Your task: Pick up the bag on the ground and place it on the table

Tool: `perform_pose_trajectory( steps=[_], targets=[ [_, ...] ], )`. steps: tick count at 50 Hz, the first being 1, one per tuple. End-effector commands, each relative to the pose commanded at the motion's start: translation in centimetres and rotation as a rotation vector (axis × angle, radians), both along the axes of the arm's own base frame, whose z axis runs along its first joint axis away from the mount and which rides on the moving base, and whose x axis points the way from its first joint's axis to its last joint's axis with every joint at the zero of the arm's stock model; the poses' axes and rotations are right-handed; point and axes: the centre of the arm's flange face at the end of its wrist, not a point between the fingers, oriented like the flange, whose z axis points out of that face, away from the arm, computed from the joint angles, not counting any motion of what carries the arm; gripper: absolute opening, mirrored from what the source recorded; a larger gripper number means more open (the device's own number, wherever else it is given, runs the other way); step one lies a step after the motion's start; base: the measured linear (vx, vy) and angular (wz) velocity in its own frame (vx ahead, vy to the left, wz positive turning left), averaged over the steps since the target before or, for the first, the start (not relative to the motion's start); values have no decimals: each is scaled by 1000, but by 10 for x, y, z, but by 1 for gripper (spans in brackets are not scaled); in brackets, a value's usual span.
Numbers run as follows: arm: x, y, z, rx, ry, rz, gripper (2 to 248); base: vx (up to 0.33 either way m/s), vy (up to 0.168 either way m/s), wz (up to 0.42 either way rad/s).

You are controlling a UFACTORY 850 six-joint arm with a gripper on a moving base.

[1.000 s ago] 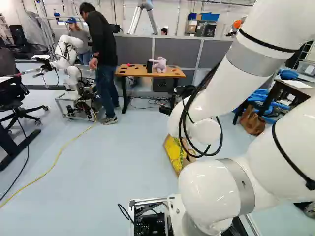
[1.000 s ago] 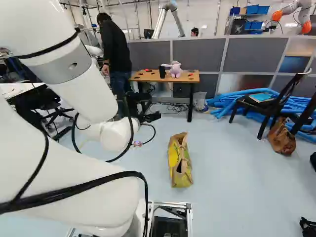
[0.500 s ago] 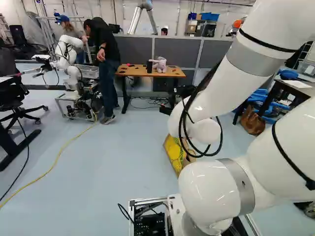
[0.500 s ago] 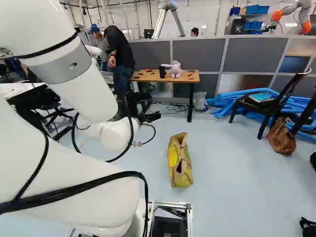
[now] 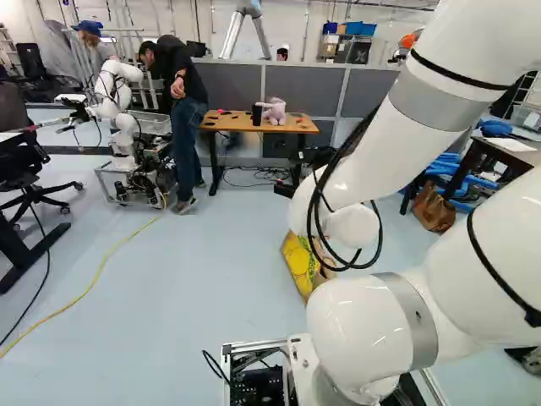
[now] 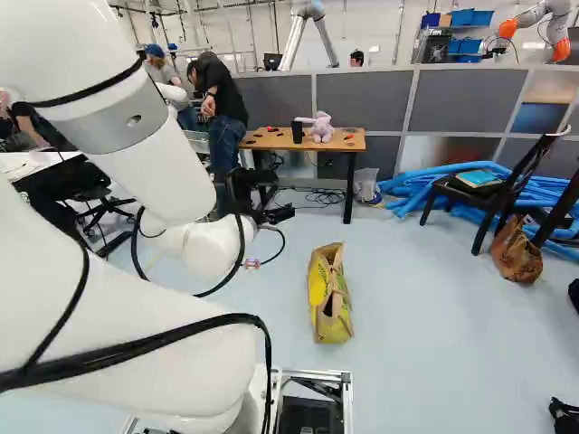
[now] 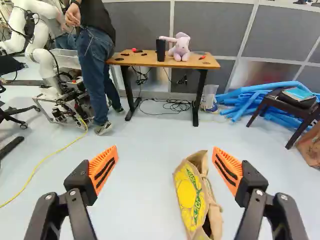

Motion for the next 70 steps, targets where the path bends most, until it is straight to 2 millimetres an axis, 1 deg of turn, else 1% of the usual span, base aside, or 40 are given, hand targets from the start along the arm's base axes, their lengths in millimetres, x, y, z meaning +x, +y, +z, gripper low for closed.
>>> perform_pose_trajectory(
  steps=[35, 42, 54, 70],
  targets=[
    [0, 0, 0, 0, 0, 0, 247, 22, -13, -17],
    [0, 0, 0, 0, 0, 0, 247, 64, -99, -294],
    [0, 0, 0, 0, 0, 0, 247, 79, -156, -481],
    [0, 0, 0, 0, 0, 0, 247, 91, -79, -33]
  ],
)
